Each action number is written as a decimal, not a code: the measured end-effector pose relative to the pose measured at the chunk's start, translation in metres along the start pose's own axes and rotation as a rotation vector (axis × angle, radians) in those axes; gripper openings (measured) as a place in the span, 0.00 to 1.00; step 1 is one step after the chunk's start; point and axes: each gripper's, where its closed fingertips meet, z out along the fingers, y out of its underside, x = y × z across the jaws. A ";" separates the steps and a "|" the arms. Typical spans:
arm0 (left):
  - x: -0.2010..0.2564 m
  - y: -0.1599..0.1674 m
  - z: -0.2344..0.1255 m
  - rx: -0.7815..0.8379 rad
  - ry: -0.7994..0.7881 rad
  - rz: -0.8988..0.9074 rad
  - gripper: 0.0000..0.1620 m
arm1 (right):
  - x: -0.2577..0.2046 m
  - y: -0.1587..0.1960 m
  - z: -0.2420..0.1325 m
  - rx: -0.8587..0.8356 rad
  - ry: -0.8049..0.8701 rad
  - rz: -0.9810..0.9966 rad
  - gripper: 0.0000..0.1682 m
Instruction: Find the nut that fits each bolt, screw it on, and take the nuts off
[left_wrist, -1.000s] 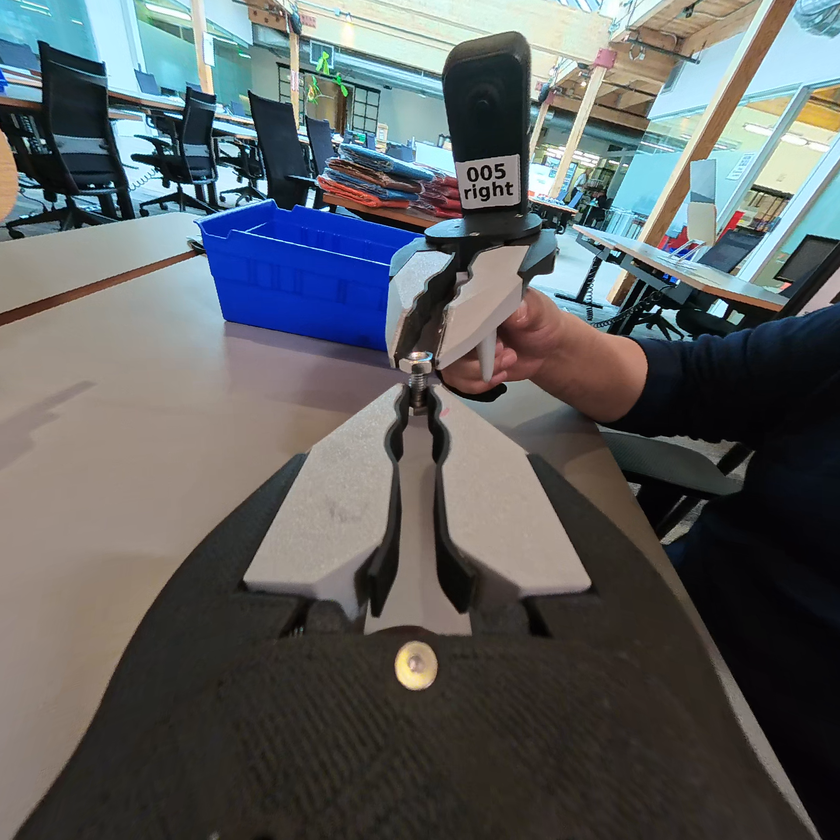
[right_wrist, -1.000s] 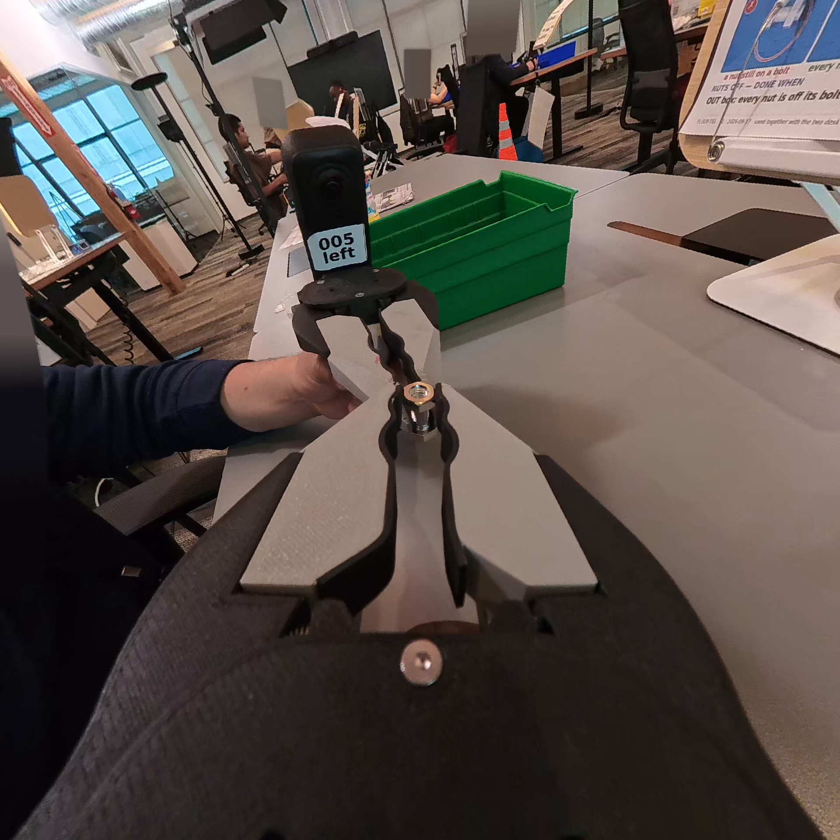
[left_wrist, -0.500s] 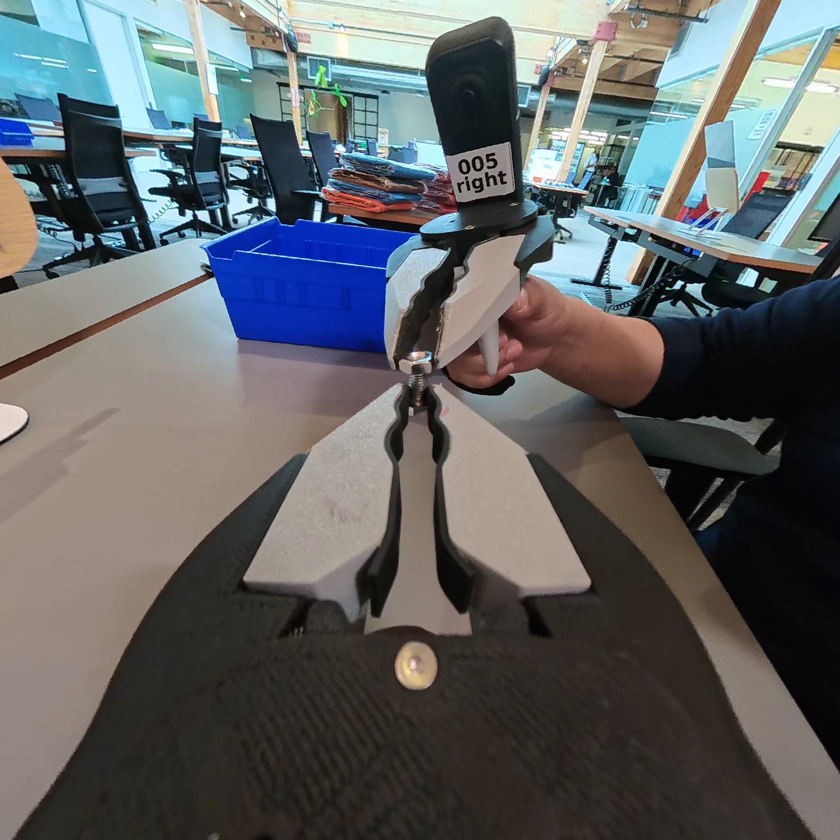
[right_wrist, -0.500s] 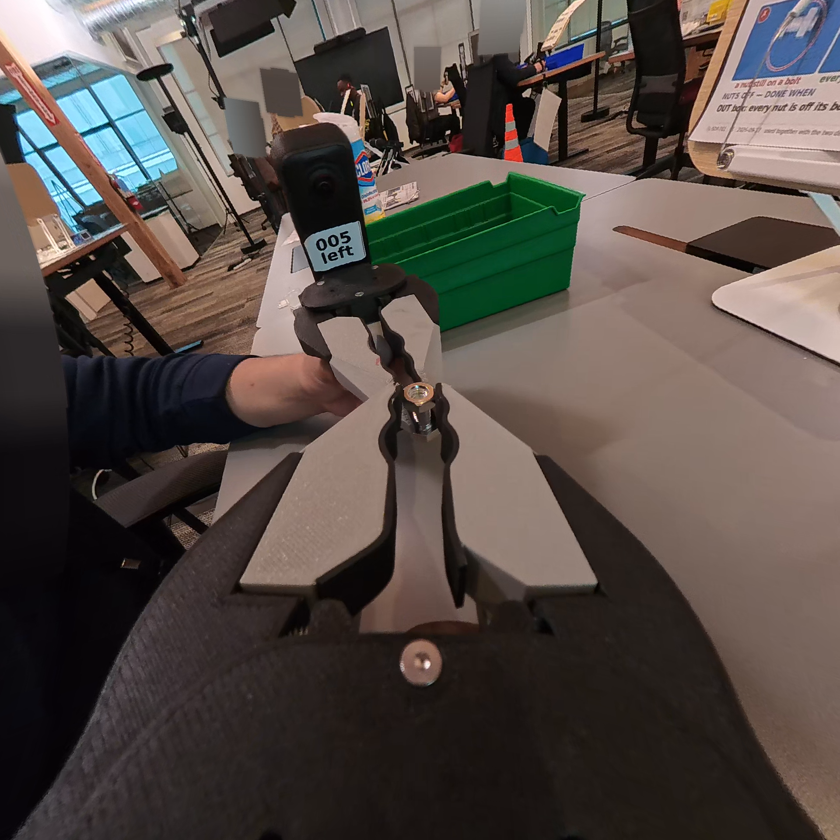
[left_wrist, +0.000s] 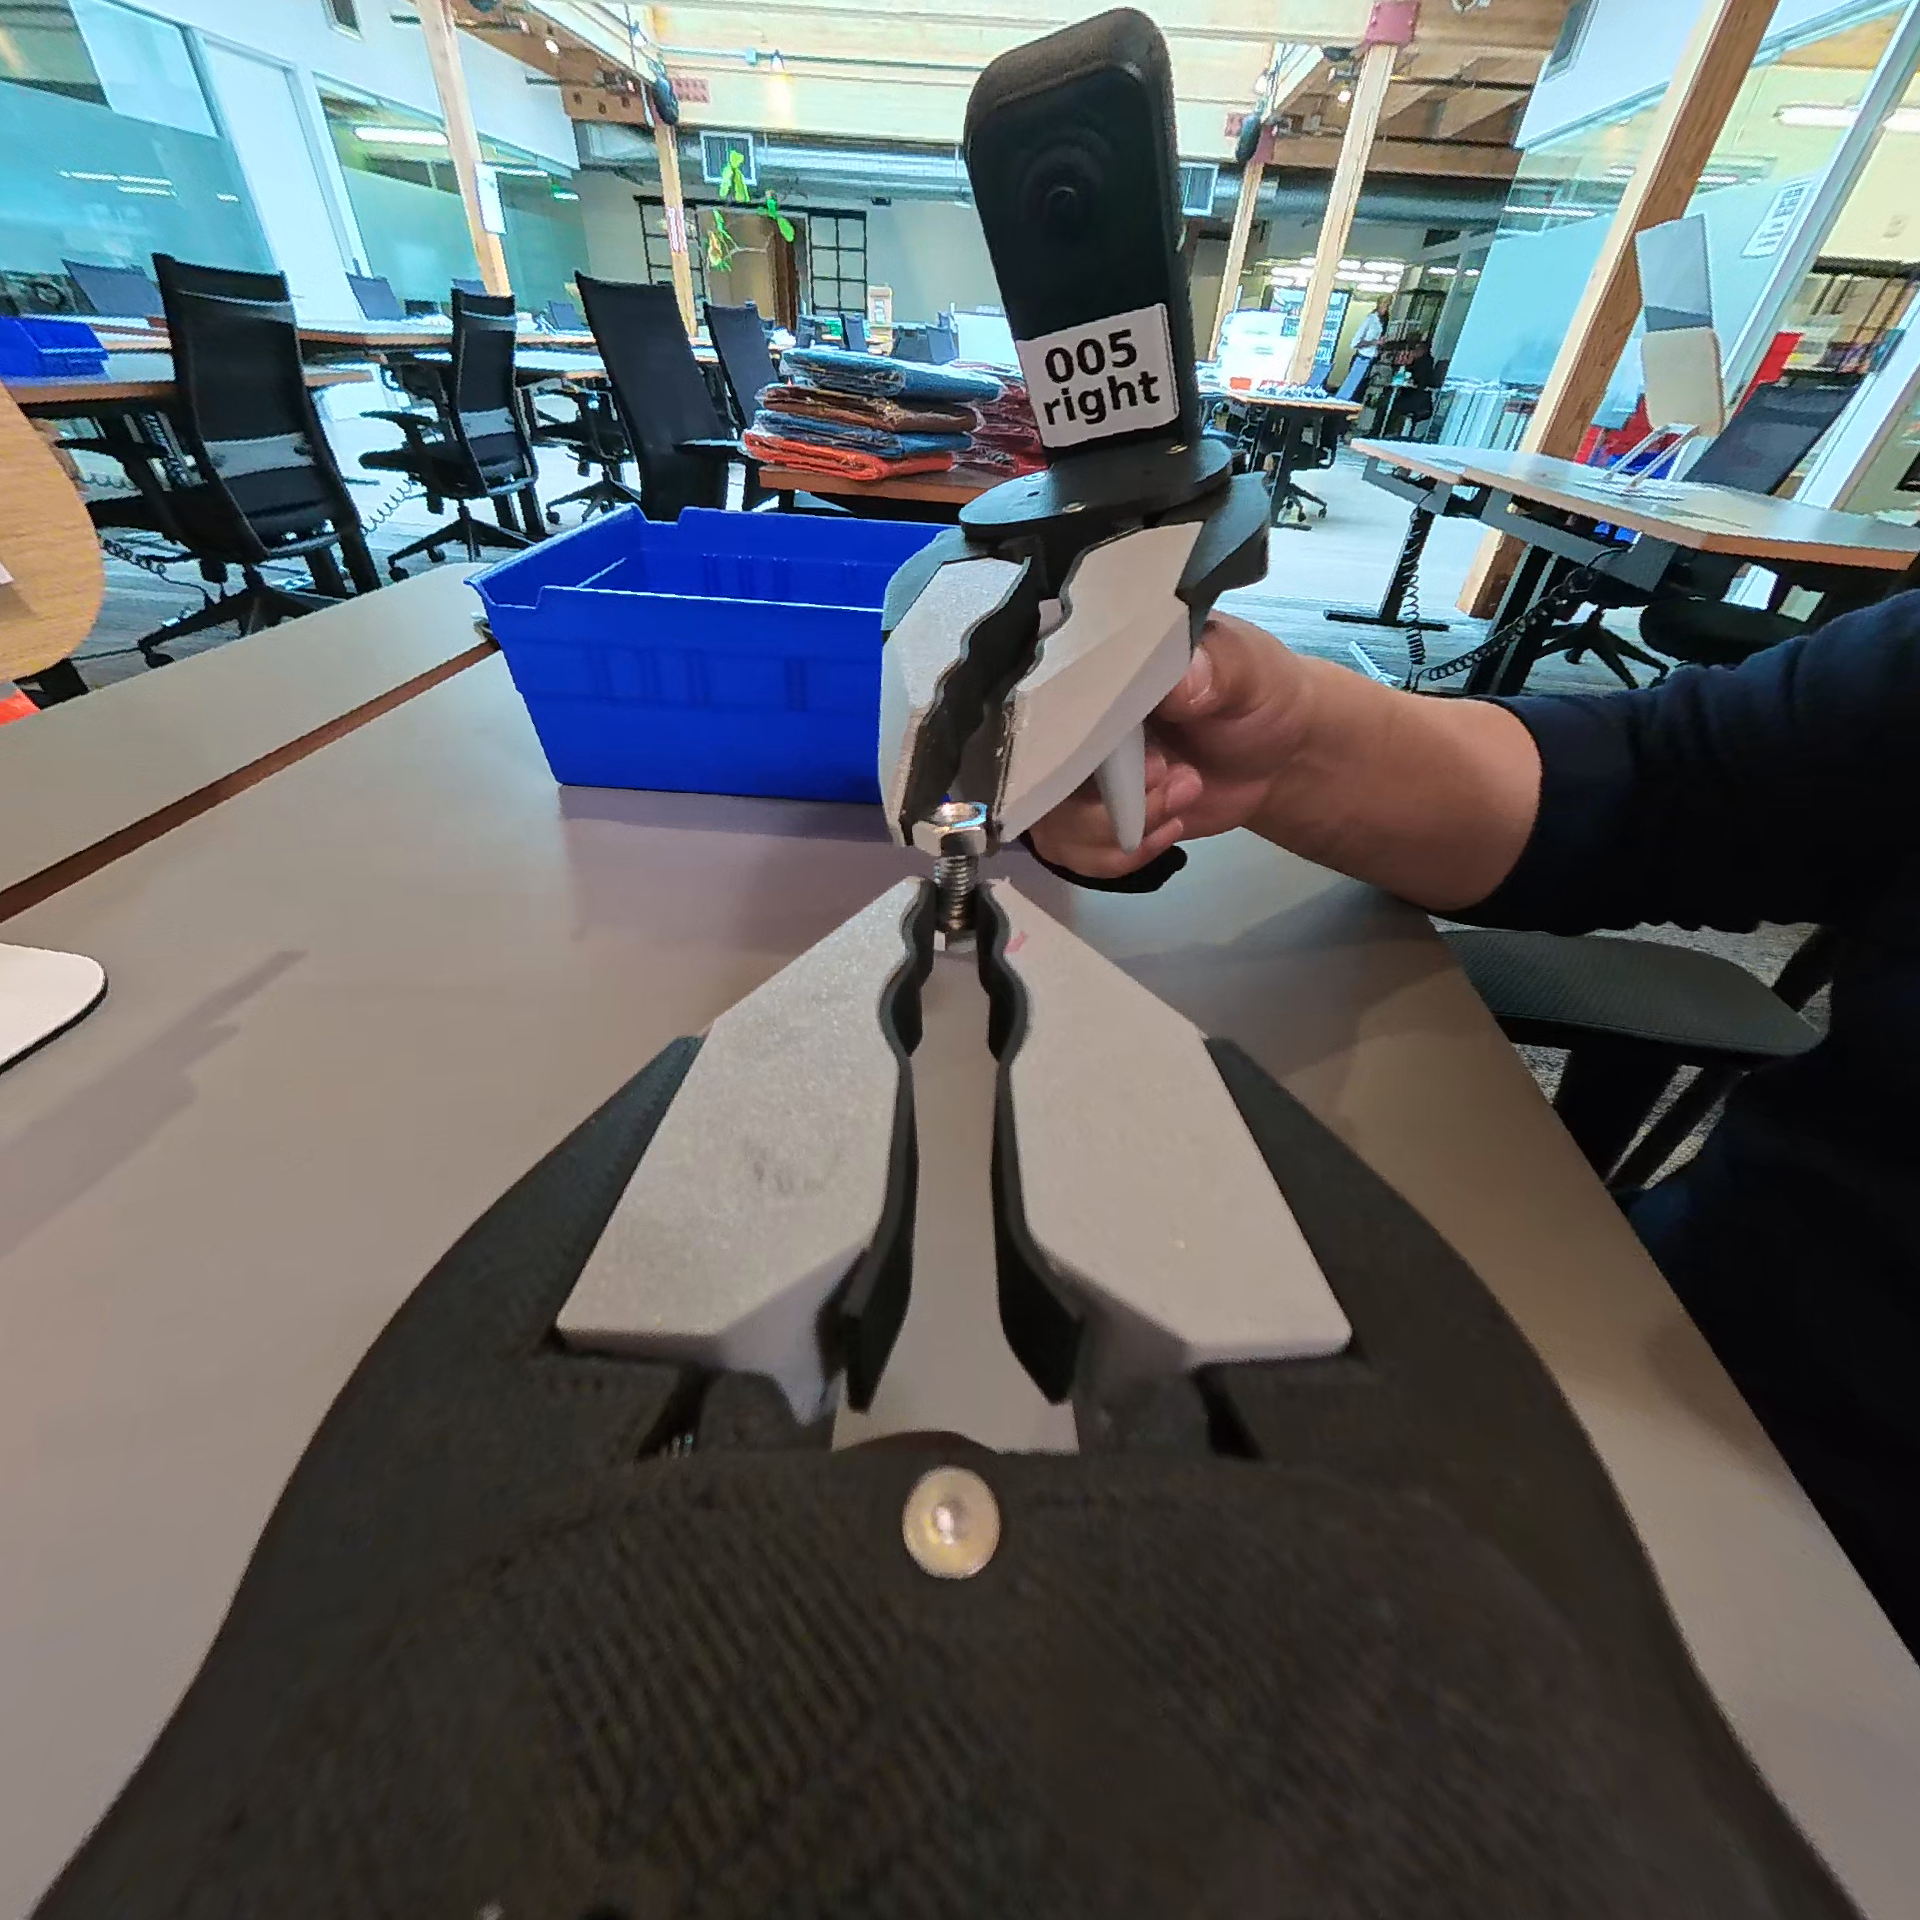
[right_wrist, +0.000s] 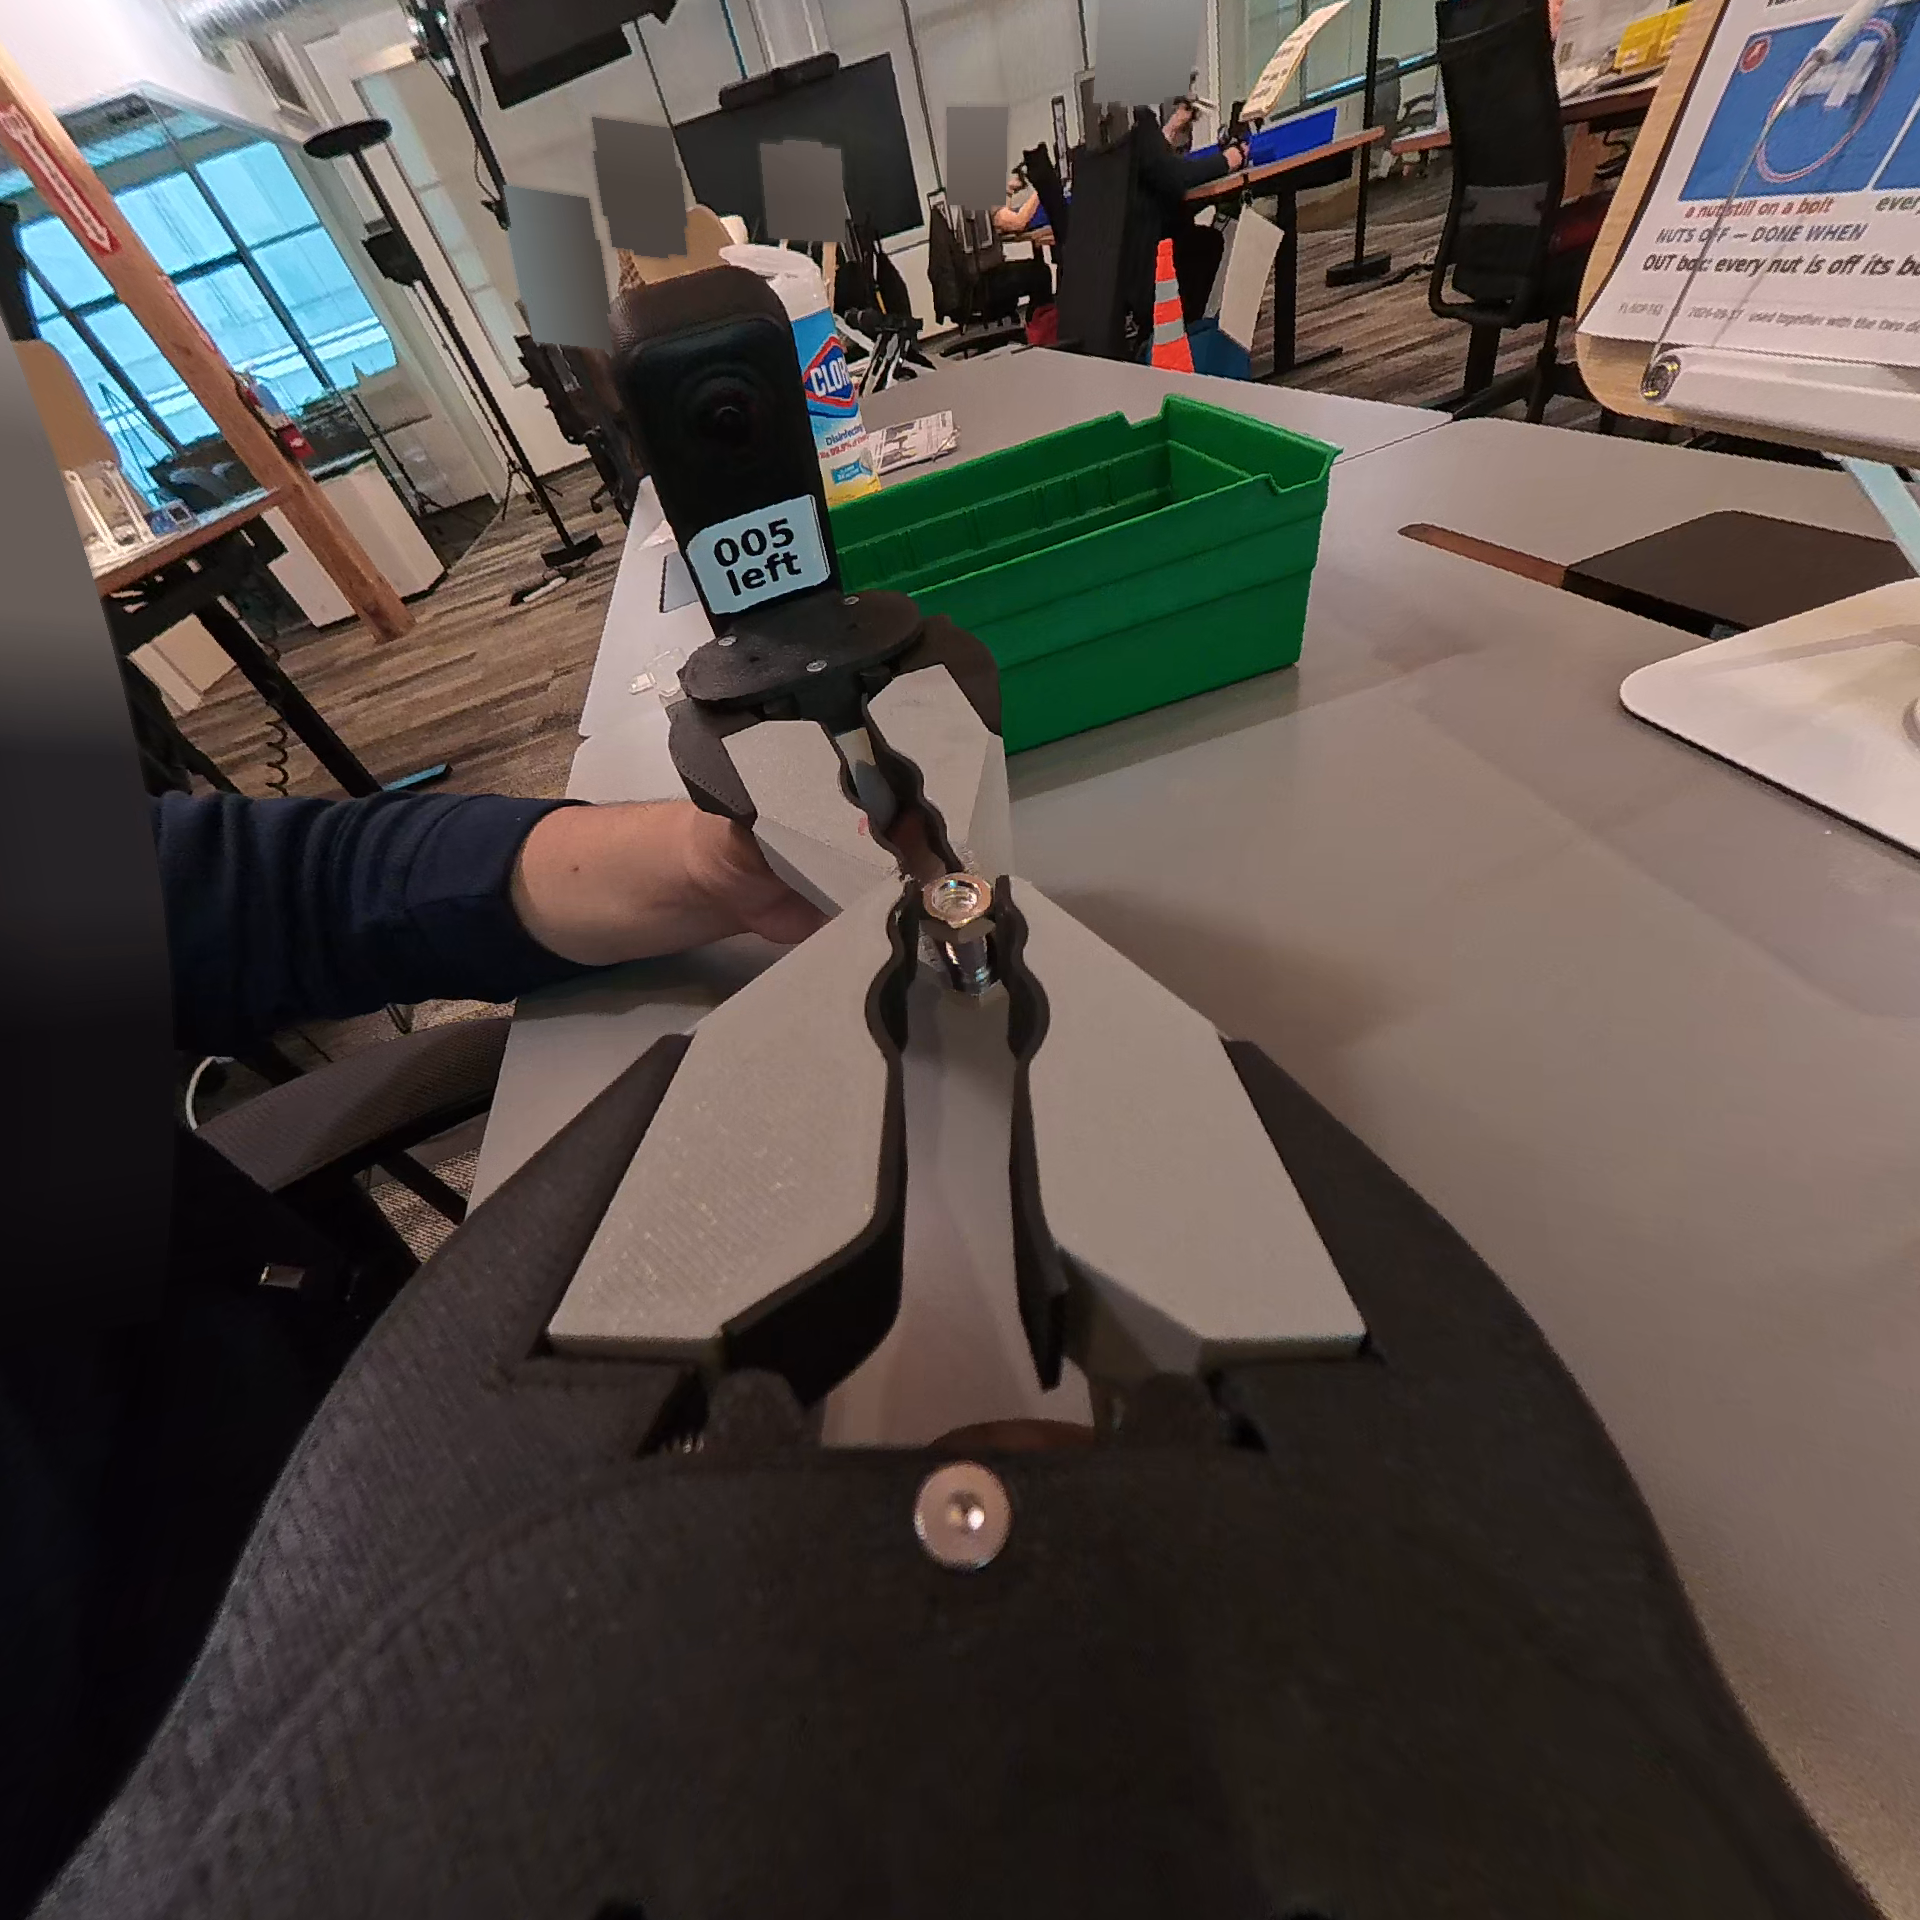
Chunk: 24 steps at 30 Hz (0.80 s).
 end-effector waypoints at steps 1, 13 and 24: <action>0.000 0.000 0.000 0.000 0.000 0.000 0.03 | 0.000 0.000 0.000 0.001 -0.001 0.000 0.07; 0.000 -0.001 0.000 0.001 0.000 0.000 0.03 | -0.001 -0.001 0.000 0.010 -0.007 0.000 0.07; 0.000 0.001 0.000 -0.004 0.001 -0.010 0.03 | 0.001 0.000 0.001 0.001 -0.013 0.020 0.07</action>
